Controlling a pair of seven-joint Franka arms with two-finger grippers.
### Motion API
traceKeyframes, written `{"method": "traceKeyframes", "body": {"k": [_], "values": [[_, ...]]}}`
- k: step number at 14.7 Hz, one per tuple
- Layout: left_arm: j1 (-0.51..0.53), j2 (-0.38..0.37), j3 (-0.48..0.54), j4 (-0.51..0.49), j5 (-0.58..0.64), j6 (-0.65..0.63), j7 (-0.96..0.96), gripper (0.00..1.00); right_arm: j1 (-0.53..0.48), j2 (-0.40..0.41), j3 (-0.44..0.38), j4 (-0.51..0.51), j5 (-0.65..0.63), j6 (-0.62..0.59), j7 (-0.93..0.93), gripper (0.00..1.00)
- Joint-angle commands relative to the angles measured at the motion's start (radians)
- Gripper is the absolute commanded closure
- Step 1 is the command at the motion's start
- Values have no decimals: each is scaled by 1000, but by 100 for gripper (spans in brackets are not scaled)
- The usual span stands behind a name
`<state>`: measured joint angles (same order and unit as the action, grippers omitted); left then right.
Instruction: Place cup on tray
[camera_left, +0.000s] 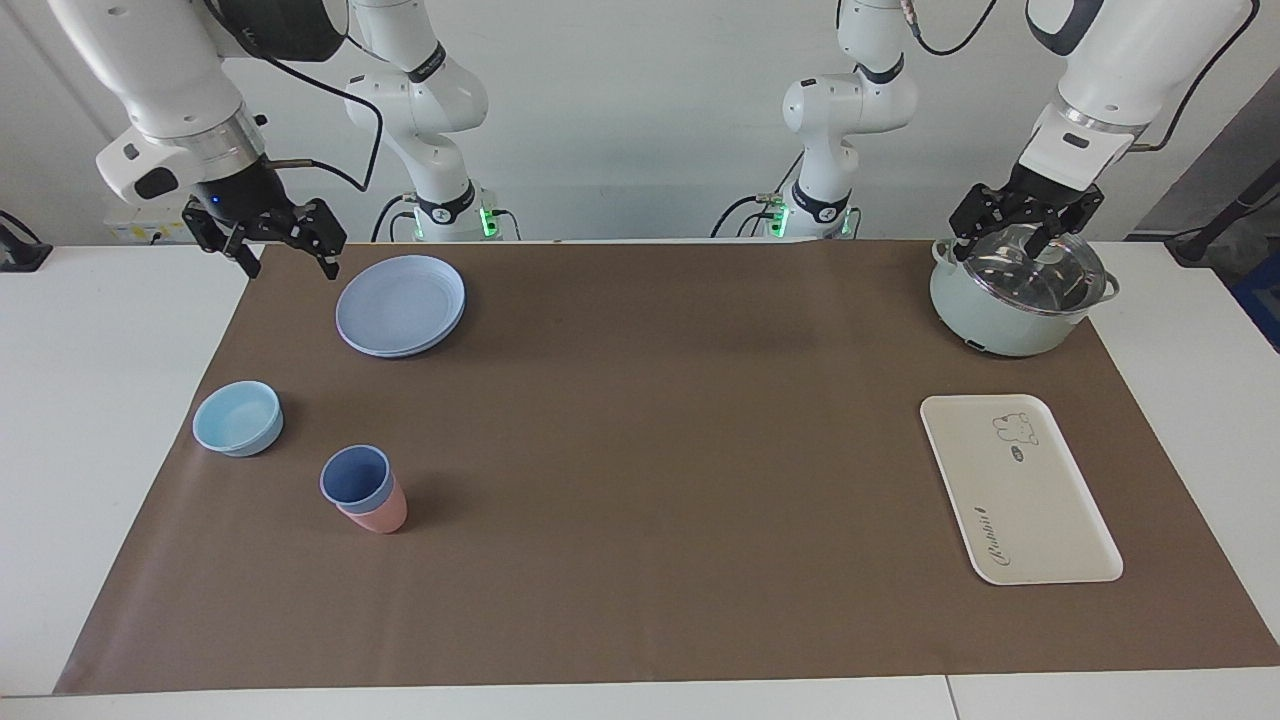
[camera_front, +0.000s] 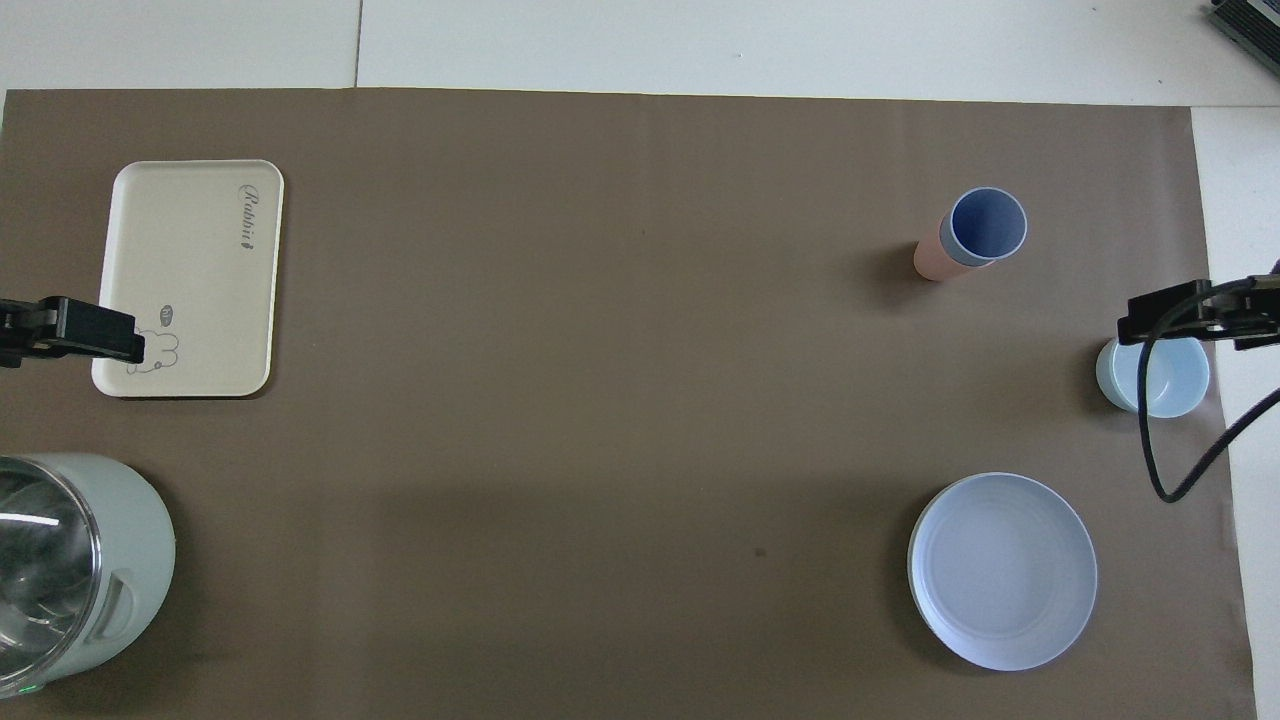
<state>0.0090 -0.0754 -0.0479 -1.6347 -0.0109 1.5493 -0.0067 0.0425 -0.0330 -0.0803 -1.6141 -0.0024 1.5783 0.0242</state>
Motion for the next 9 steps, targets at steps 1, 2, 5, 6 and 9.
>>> {"method": "traceKeyframes", "body": {"k": [1, 2, 5, 6, 9], "values": [[13, -24, -4, -23, 6, 0, 8, 0, -1, -10, 4, -14, -7, 6, 14, 0], [13, -24, -4, -23, 6, 0, 8, 0, -1, -10, 4, -14, -5, 0, 14, 0], [13, -24, -6, -23, 6, 0, 8, 0, -3, -10, 4, -17, -5, 9, 14, 0], [13, -24, -6, -23, 6, 0, 8, 0, -1, -11, 4, -18, -5, 18, 8, 0], [11, -24, -6, -23, 6, 0, 8, 0, -12, -11, 4, -35, -7, 80, -59, 0]]}}
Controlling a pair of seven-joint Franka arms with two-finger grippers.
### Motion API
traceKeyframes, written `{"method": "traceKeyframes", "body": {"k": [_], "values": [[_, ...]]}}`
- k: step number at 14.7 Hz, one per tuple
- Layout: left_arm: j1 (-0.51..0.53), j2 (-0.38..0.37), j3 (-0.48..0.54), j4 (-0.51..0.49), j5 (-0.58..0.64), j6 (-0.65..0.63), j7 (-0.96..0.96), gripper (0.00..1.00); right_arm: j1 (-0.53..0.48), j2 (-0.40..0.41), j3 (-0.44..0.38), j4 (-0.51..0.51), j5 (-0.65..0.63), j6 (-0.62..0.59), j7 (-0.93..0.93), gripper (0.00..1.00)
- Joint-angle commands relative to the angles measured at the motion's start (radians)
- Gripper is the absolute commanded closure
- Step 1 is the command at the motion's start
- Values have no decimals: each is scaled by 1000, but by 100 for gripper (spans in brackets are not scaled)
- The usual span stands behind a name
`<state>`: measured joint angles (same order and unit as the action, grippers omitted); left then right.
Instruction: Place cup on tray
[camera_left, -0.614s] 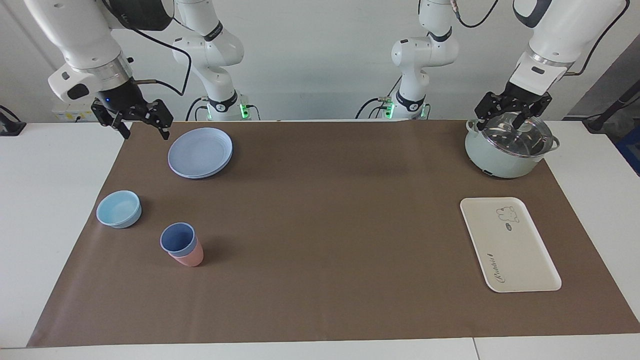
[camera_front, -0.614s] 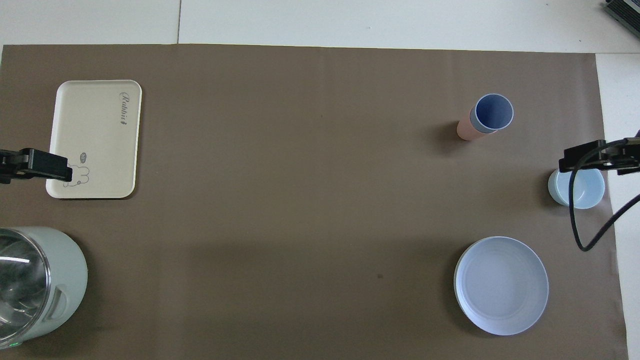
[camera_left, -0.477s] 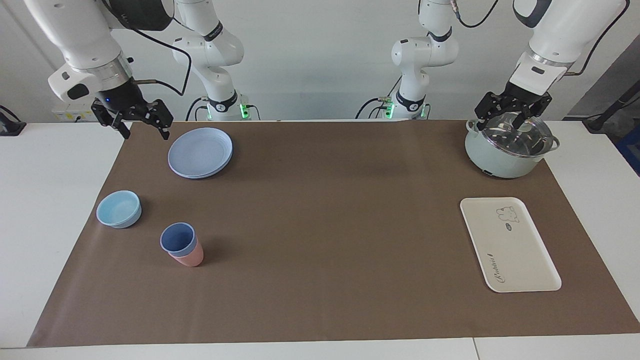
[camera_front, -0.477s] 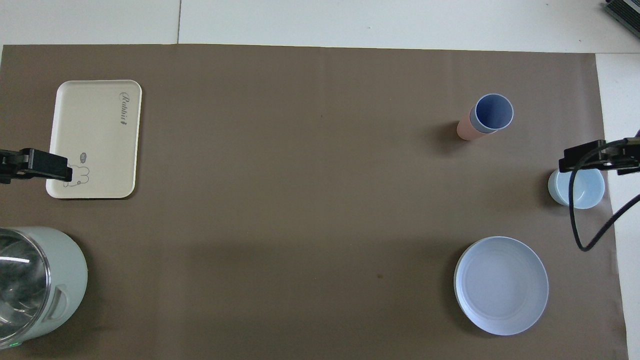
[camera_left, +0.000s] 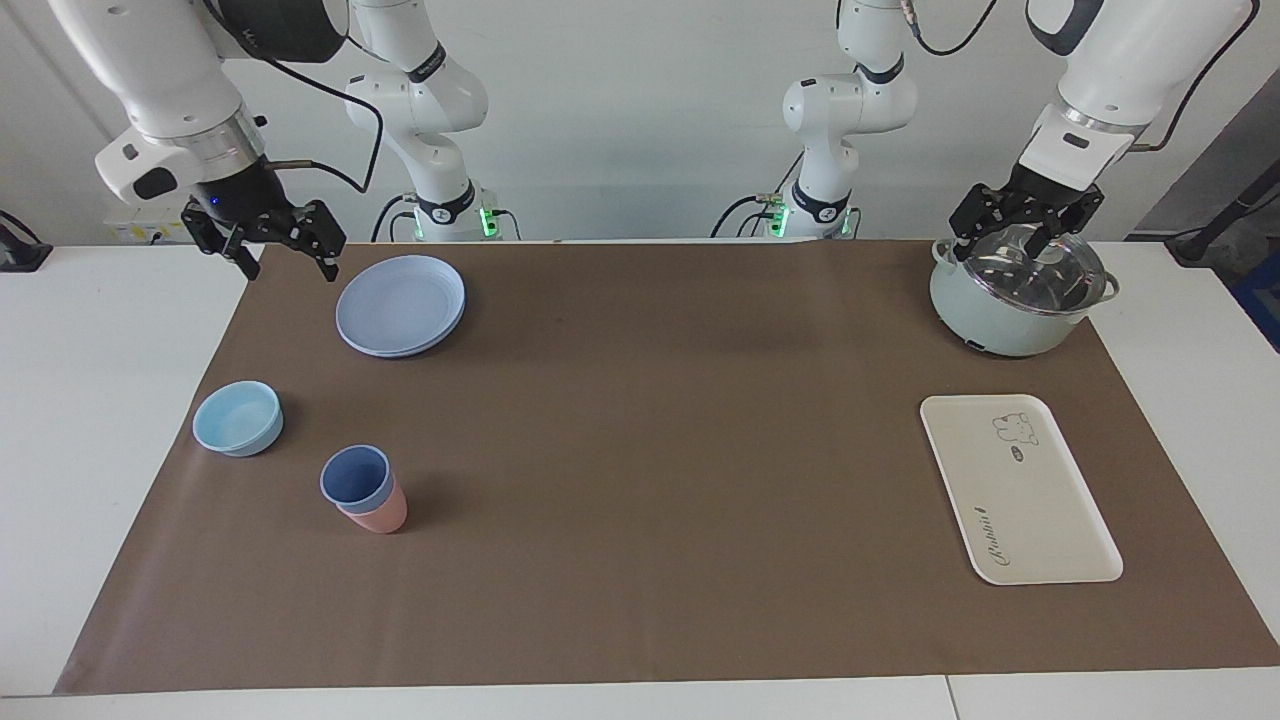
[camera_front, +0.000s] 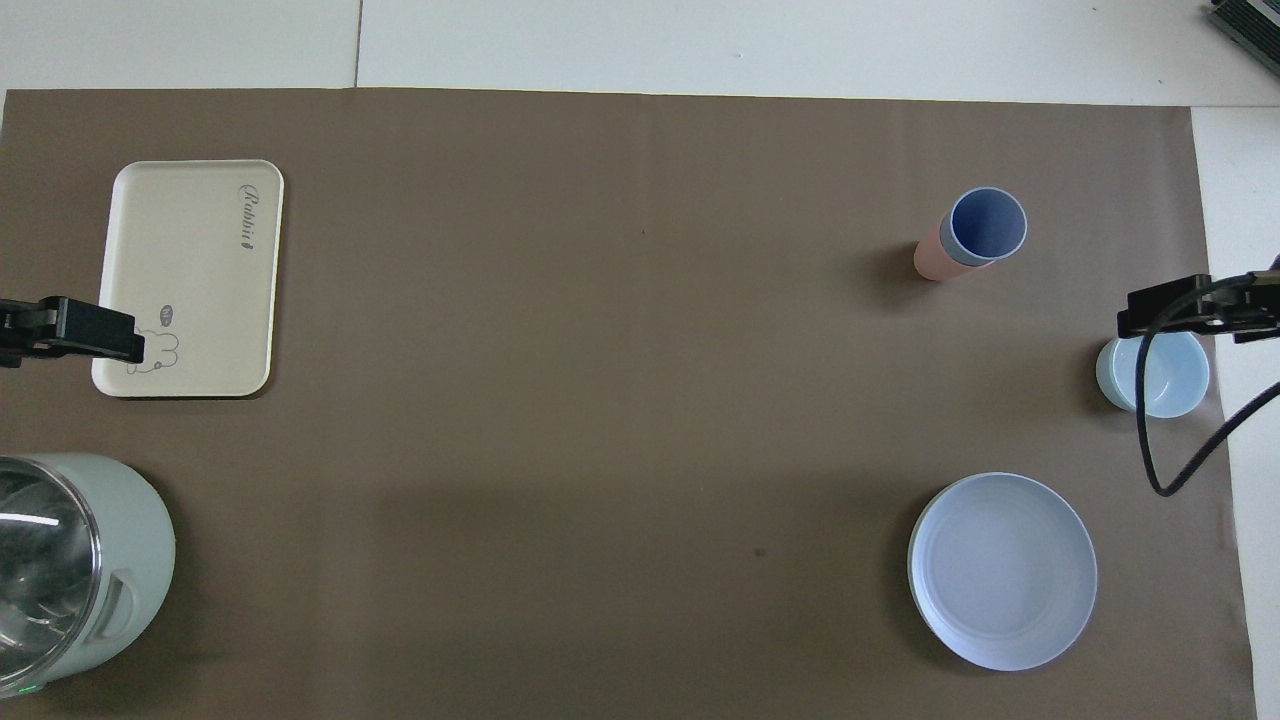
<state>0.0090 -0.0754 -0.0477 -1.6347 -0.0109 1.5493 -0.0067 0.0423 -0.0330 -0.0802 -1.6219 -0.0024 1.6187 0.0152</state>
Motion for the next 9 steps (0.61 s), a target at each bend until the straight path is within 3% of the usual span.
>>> {"method": "traceKeyframes", "body": {"k": [1, 7, 9], "values": [[11, -24, -6, -23, 6, 0, 8, 0, -18, -10, 2, -29, -5, 61, -120, 0], [12, -24, -6, -23, 6, 0, 8, 0, -102, 39, 2, -50, 7, 269, -602, 0], [11, -24, -6, -23, 6, 0, 8, 0, -137, 73, 0, -52, 109, 326, -731, 0]]}}
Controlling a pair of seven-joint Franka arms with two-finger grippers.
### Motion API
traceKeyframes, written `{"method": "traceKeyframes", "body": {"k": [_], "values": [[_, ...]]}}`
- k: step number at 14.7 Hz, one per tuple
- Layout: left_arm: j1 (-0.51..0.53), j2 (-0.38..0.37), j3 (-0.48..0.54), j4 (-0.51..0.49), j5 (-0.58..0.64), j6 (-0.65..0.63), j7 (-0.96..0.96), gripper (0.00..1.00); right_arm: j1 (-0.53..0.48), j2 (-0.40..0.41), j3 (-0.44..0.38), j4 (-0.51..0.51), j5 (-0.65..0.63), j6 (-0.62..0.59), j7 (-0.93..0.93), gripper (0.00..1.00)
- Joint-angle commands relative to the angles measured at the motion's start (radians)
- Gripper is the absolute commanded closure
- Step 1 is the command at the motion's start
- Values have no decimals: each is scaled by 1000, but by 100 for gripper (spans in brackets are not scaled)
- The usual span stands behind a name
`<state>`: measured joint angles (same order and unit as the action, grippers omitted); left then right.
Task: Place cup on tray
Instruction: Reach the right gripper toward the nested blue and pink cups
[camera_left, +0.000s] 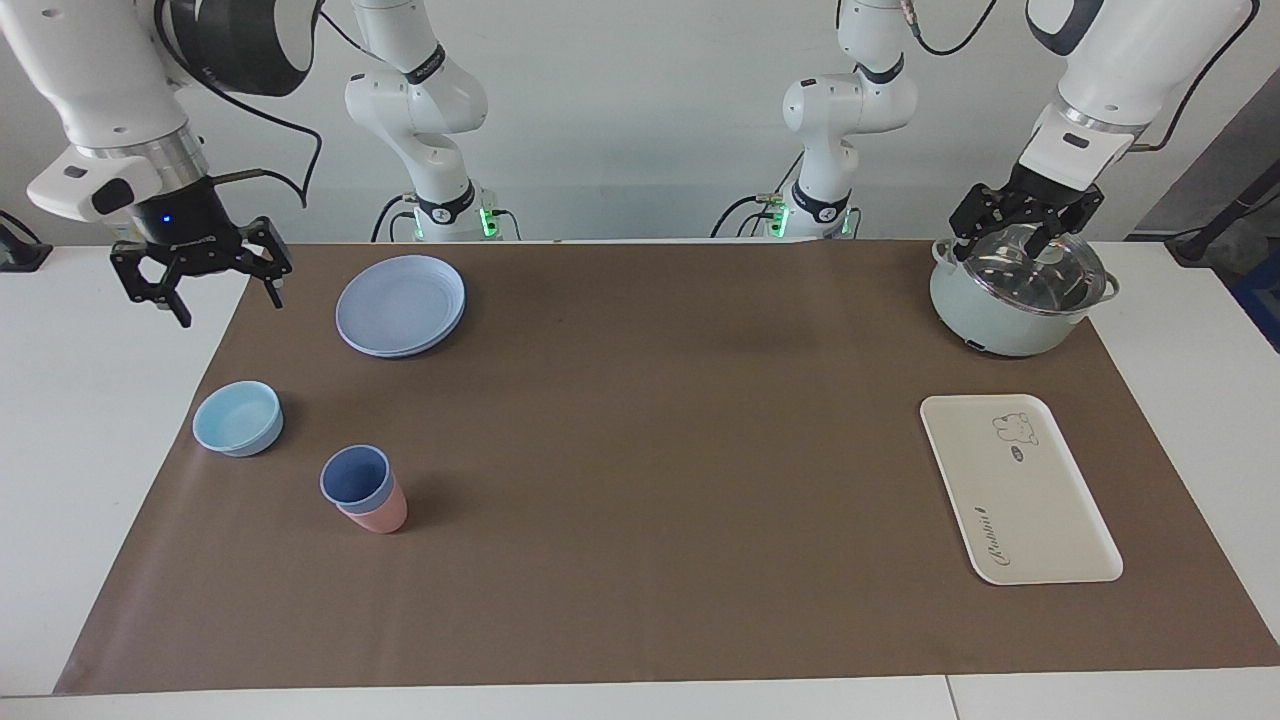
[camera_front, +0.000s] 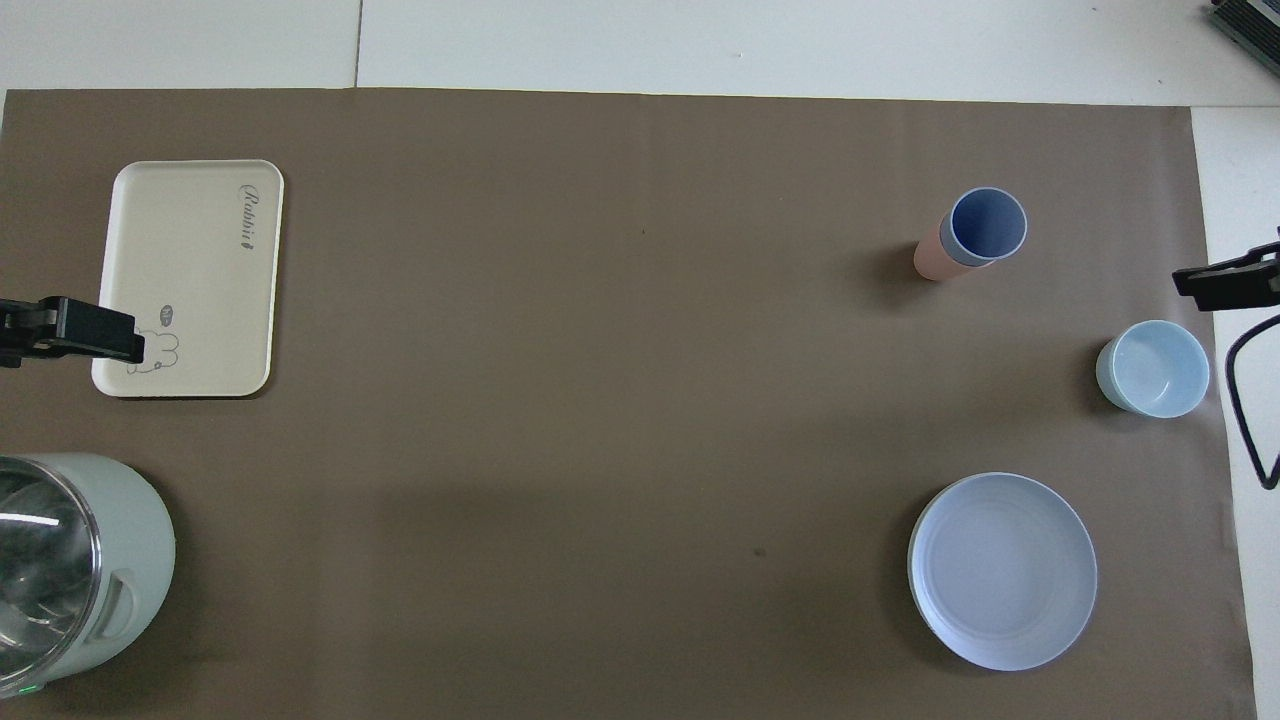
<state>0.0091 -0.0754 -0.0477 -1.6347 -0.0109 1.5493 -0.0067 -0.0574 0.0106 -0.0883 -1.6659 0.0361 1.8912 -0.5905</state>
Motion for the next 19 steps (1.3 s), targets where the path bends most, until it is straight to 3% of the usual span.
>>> {"method": "traceKeyframes", "body": {"k": [1, 3, 13, 19], "values": [[12, -24, -4, -23, 6, 0, 8, 0, -56, 49, 9, -6, 103, 68, -193, 0], [12, -24, -6, -23, 6, 0, 8, 0, -96, 86, 9, -8, 169, 95, -326, 0], [12, -24, -6, -23, 6, 0, 8, 0, -176, 396, 10, -15, 793, 226, -1050, 0], [12, -24, -6, -23, 6, 0, 8, 0, -199, 485, 12, -58, 1054, 189, -1244, 0]]}}
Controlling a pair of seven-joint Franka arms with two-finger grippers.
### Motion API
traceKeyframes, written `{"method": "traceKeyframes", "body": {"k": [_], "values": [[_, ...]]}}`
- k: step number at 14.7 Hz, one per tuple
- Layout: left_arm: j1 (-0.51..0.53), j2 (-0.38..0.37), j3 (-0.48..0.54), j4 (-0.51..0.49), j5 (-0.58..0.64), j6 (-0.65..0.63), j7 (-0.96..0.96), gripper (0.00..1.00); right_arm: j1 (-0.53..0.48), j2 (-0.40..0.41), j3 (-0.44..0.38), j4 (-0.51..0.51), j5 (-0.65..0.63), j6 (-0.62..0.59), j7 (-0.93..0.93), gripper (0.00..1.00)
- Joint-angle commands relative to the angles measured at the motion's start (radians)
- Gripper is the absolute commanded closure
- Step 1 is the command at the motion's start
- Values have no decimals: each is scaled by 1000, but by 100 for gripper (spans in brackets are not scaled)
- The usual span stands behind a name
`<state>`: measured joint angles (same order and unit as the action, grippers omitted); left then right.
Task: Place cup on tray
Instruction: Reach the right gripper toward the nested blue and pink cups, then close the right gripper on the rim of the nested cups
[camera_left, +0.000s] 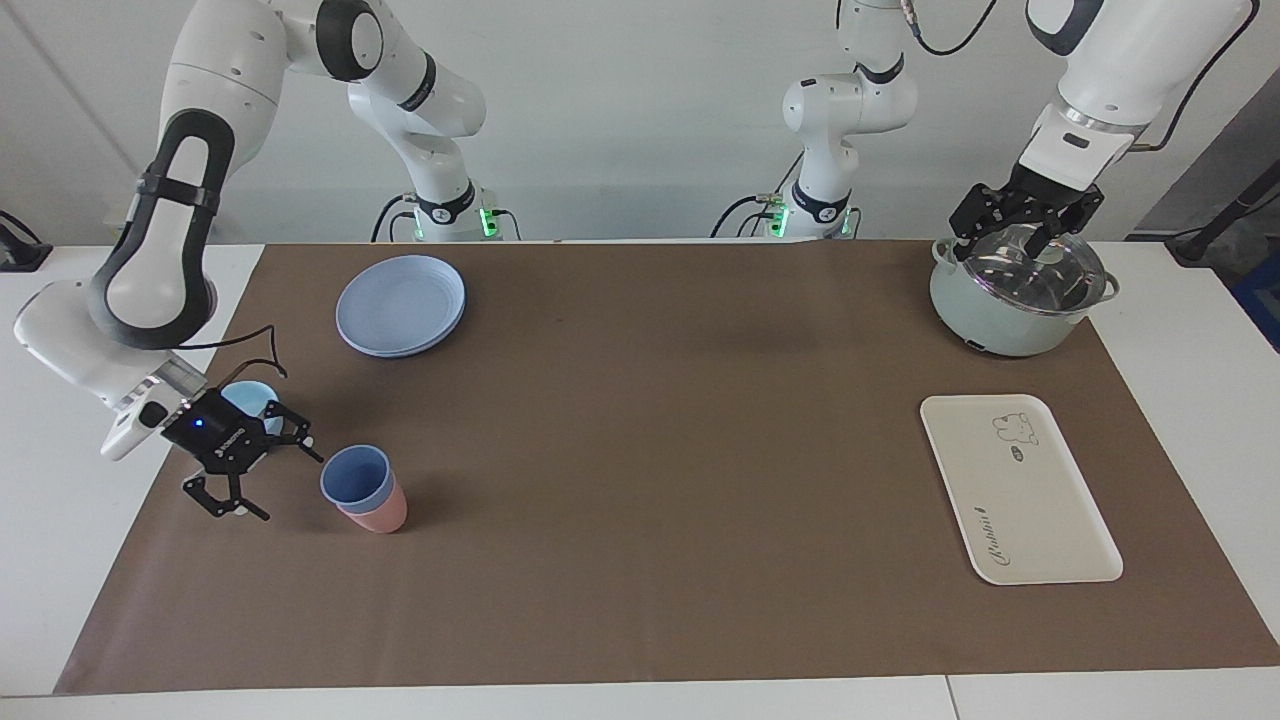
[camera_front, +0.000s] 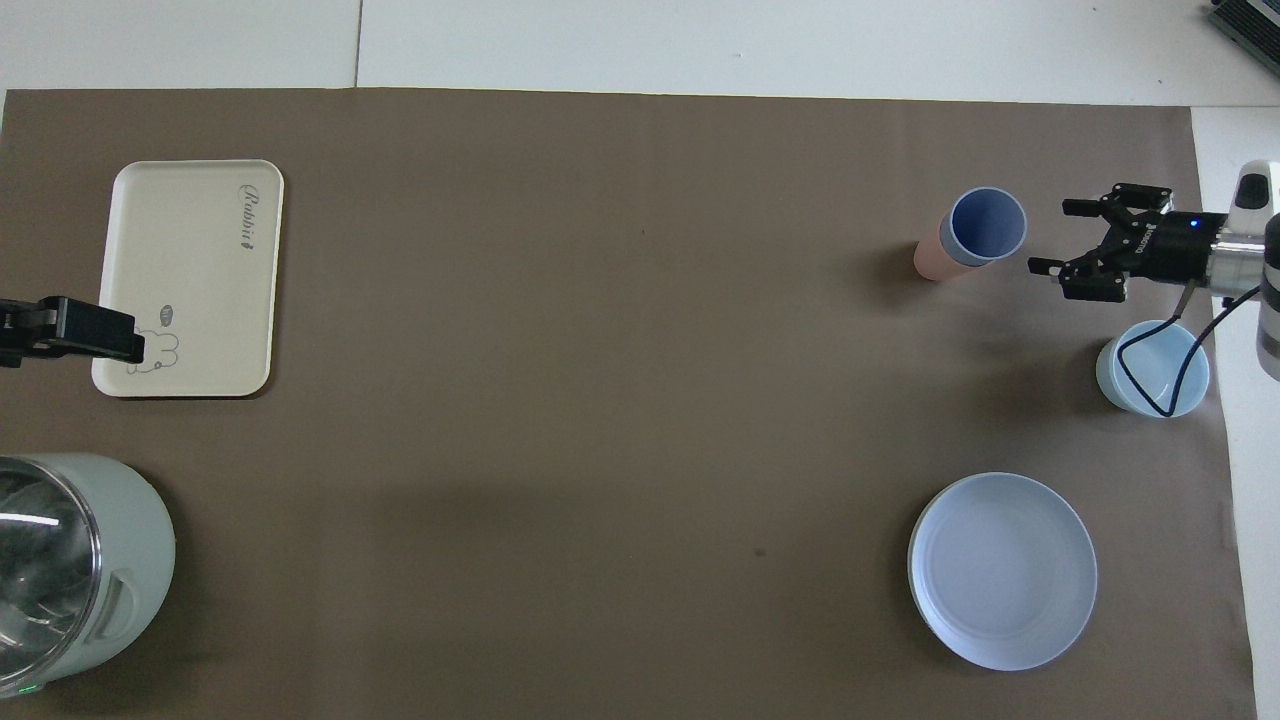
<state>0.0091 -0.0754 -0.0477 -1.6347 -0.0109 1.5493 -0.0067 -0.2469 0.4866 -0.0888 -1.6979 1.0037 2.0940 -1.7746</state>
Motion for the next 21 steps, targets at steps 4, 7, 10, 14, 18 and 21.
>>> {"method": "traceKeyframes", "body": {"k": [4, 7, 10, 14, 18, 21], "values": [[12, -24, -6, -23, 6, 0, 8, 0, 17, 17, 12, -63, 136, -14, -106, 0], [12, -24, -6, -23, 6, 0, 8, 0, 46, 12, 14, -83, 153, -6, -114, 0], [12, -24, -4, -23, 6, 0, 8, 0, 58, 9, 14, -101, 179, 6, -127, 0], [12, -24, -4, -23, 6, 0, 8, 0, 87, 7, 14, -109, 233, 37, -149, 0], [12, -24, -6, -23, 6, 0, 8, 0, 89, 4, 12, -134, 243, 43, -166, 0], [12, -24, -6, -23, 6, 0, 8, 0, 96, 1, 12, -141, 256, 44, -171, 0]]}}
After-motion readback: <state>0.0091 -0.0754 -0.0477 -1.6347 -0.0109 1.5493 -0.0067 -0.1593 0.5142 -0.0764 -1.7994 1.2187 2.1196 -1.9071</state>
